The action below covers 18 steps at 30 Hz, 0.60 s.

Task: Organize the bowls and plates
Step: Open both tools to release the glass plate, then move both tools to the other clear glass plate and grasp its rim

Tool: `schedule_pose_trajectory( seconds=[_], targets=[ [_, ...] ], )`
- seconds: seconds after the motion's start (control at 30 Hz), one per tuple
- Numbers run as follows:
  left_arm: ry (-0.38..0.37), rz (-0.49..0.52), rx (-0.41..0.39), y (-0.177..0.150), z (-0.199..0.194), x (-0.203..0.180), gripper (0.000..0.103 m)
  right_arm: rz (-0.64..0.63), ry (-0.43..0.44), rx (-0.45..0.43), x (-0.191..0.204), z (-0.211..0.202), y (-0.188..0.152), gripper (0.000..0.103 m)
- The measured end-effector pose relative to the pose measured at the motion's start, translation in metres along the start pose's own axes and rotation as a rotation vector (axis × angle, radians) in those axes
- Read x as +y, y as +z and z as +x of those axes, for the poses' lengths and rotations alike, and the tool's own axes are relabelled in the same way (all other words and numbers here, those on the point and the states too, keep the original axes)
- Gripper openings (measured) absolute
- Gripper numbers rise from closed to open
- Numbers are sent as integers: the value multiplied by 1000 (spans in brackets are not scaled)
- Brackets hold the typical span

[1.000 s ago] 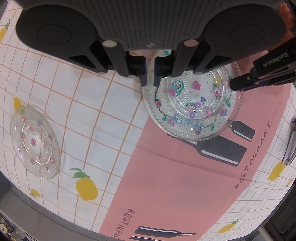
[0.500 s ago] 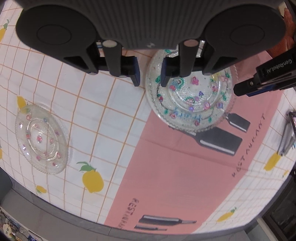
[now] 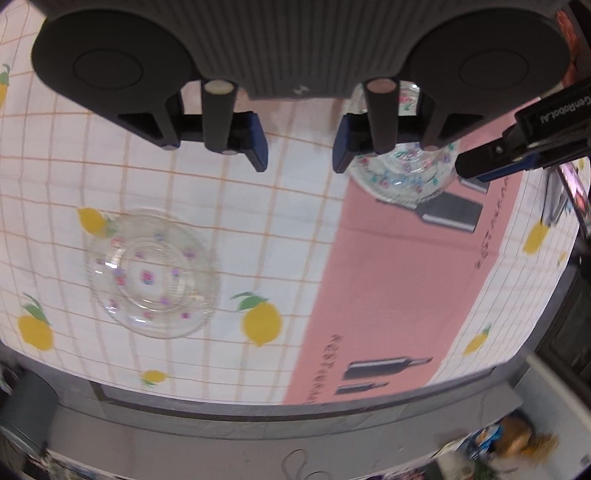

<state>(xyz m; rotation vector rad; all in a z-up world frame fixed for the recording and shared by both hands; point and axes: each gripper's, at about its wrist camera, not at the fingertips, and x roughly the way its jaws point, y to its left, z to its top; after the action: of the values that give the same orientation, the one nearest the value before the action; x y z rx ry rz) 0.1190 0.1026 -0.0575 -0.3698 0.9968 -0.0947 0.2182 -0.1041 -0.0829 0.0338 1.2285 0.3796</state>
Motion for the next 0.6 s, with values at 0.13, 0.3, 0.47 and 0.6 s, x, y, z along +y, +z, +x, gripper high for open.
schedule_pose_trajectory(
  seconds=[0.13, 0.3, 0.47, 0.6],
  targets=[
    [-25, 58, 25, 13, 11, -21, 38, 70, -25, -18, -31, -6, 1, 41],
    [-43, 156, 45, 30, 29, -44, 38, 182, -38, -23, -73, -6, 2, 41],
    [-78, 197, 80, 44, 51, -56, 38, 278, -34, -21, -108, -1, 5, 41],
    [-77, 234, 84, 52, 69, -63, 38, 323, -41, -32, -128, 4, 10, 42]
  ],
)
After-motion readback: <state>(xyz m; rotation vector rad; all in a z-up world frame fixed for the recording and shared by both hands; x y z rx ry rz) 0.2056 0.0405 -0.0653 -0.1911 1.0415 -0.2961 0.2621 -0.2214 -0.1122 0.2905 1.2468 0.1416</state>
